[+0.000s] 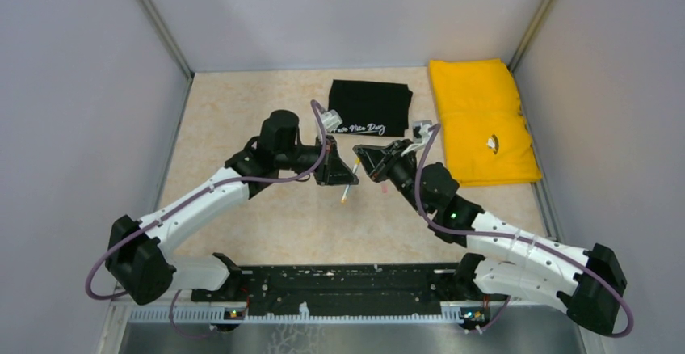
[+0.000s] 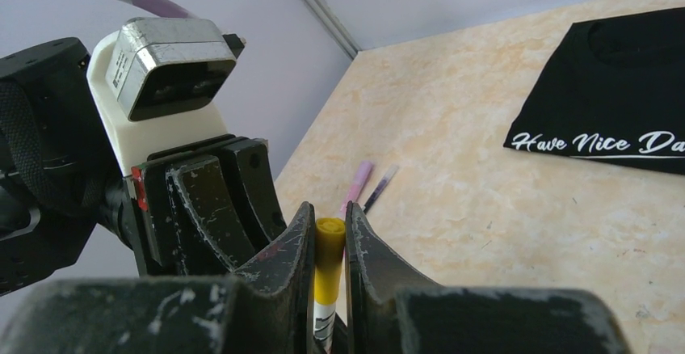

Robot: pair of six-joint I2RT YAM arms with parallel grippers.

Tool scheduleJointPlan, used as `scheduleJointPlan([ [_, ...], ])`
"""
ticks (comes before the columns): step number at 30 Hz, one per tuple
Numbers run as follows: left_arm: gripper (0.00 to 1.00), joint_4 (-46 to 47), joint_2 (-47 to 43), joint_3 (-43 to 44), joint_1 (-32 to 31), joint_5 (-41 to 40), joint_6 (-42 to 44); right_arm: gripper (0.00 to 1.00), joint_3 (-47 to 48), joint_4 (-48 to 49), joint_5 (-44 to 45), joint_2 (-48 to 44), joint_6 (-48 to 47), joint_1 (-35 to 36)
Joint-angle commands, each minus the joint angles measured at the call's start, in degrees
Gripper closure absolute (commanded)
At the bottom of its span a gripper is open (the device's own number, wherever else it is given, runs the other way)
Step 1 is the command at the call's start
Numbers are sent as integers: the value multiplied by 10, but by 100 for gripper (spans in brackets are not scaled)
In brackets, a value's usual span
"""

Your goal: Insert the pens into the pen caps

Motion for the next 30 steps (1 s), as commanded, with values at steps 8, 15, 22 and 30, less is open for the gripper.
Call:
scheduleJointPlan([
  [8,100,312,-13,72,102,-76,-67,100,-91,-189,-186,59,17,126],
  [15,100,308,-2,77,102,-72,-61,100,-90,-154,-198,112,17,163],
  [22,100,292,-9,71,105,-80,-44,100,-89,-173,-185,99,20,166],
  [30,100,222,-16,47,103,-54,9,100,56,-264,-87,57,-34,110],
])
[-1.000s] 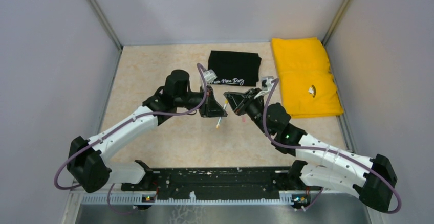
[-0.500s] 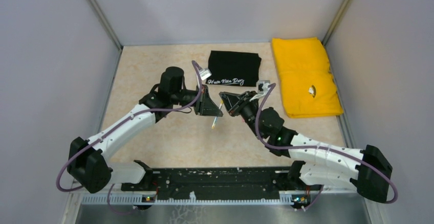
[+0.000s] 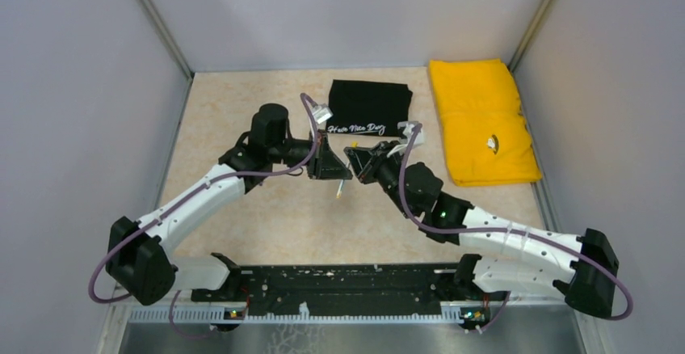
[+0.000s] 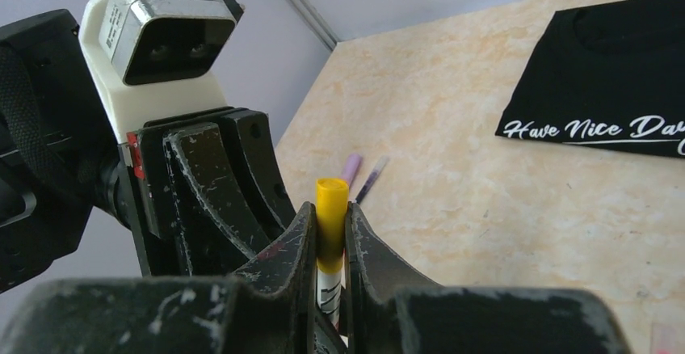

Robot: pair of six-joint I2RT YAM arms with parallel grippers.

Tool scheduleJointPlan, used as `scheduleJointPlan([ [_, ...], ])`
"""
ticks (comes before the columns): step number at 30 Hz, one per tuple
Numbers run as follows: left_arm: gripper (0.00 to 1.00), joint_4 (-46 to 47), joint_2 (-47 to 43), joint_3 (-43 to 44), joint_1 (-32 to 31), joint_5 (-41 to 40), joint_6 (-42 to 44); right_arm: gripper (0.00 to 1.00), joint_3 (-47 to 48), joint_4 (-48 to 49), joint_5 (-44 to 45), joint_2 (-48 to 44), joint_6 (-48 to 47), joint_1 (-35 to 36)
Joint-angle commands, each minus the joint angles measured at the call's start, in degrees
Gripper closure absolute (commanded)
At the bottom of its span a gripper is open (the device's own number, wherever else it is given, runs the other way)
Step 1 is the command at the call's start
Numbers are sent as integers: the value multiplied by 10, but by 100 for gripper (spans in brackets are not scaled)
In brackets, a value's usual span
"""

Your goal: Insert the pens into the pen caps

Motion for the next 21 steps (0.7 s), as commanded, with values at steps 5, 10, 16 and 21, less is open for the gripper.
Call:
scheduleJointPlan([
  [5,100,179,-35,4,48,-145,47,95,104,-248,-167,0,-67,-12],
  [10,100,141,-52,-19,47,-166,55,77,190,-211,-208,18,-127,-50],
  [16,100,110,-79,-43,47,-204,72,54,226,-176,-204,21,-145,-57],
  [21,100,21,-90,-45,48,-299,102,50,212,-223,-112,19,-145,-57],
])
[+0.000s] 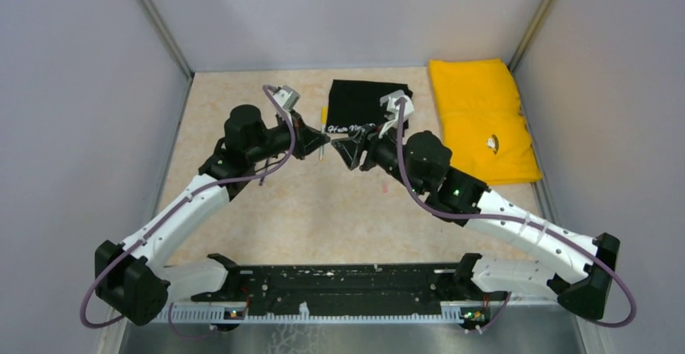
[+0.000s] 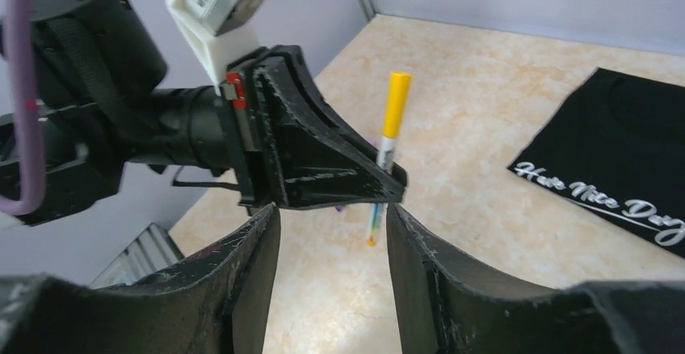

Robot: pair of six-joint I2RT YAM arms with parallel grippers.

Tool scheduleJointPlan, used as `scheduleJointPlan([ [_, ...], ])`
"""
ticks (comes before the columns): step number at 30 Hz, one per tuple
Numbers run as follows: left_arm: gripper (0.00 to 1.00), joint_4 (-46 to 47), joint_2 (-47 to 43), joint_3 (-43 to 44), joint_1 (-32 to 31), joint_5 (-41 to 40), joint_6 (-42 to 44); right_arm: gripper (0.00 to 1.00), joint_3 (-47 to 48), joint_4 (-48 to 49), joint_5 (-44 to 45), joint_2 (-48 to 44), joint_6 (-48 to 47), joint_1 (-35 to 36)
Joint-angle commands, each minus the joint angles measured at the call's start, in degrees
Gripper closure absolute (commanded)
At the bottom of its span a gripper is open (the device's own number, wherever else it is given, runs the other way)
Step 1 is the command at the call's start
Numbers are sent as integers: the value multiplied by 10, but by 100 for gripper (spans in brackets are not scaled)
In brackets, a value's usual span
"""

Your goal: Insert the pens into the pen caps

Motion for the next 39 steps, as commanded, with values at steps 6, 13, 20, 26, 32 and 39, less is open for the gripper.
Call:
scheduleJointPlan([
  [6,100,-197,8,1,-1,-253,66,48,-9,-117,136,33,4,-4],
  [13,100,-294,108,30,4,-401,102,42,-27,-161,92,88,34,-16],
  [20,100,-351,256,104,48,-397,121,31,-35,-184,-18,139,68,-65],
  [26,100,-364,334,132,64,-415,128,31,-40,-185,-29,138,58,-67],
  [32,98,-362,354,140,90,-403,136,31,-51,-171,-60,137,51,-67],
  [39,92,-371,382,147,98,-422,142,31,-54,-163,-73,145,52,-67],
])
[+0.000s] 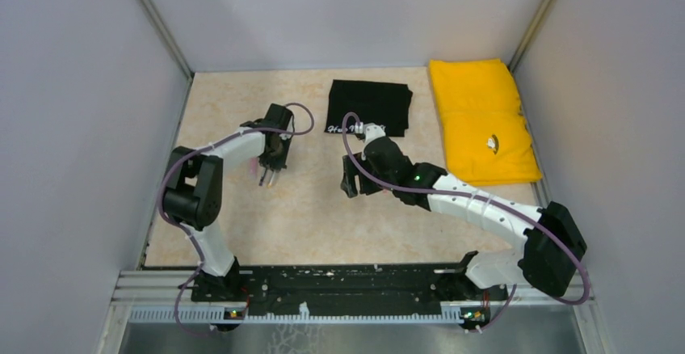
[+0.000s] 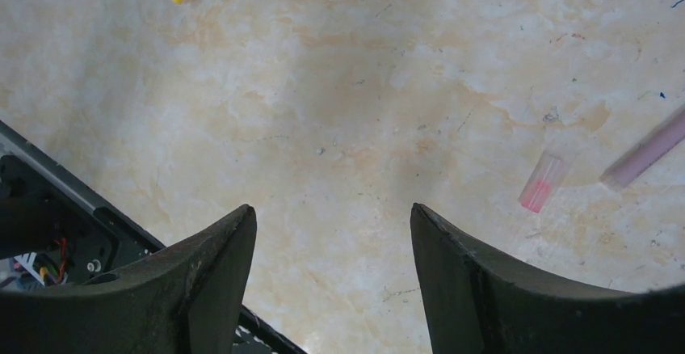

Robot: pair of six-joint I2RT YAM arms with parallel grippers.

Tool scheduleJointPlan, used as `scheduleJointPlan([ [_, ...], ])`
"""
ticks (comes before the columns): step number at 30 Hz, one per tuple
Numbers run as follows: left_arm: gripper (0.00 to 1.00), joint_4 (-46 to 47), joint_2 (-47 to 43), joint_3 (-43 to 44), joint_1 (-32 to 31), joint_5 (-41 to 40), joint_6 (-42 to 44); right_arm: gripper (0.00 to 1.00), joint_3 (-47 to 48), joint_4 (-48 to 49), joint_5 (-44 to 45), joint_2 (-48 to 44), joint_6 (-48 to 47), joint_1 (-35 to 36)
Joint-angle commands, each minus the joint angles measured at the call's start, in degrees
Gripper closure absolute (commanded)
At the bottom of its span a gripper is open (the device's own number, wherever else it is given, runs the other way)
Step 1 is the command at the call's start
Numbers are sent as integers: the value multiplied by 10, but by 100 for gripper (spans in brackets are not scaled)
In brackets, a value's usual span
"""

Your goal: Insert the pens into the pen caps

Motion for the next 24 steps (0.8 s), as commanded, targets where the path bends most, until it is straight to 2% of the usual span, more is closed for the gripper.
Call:
scheduleJointPlan([
  [1,91,-13,19,19,5,-15,11,31,-1,31,-16,0,-4,-1],
  [8,74,-18,26,18,14,-19,10,31,4,30,-19,8,-11,-1],
  [12,68,-21,32,19,15,-16,9,31,0,33,-11,7,-13,-1],
  [17,64,-20,28,19,15,-4,7,31,-2,28,12,2,-13,-1],
  [24,63,3,-16,16,15,45,-5,31,15,-24,129,-6,-17,-7],
])
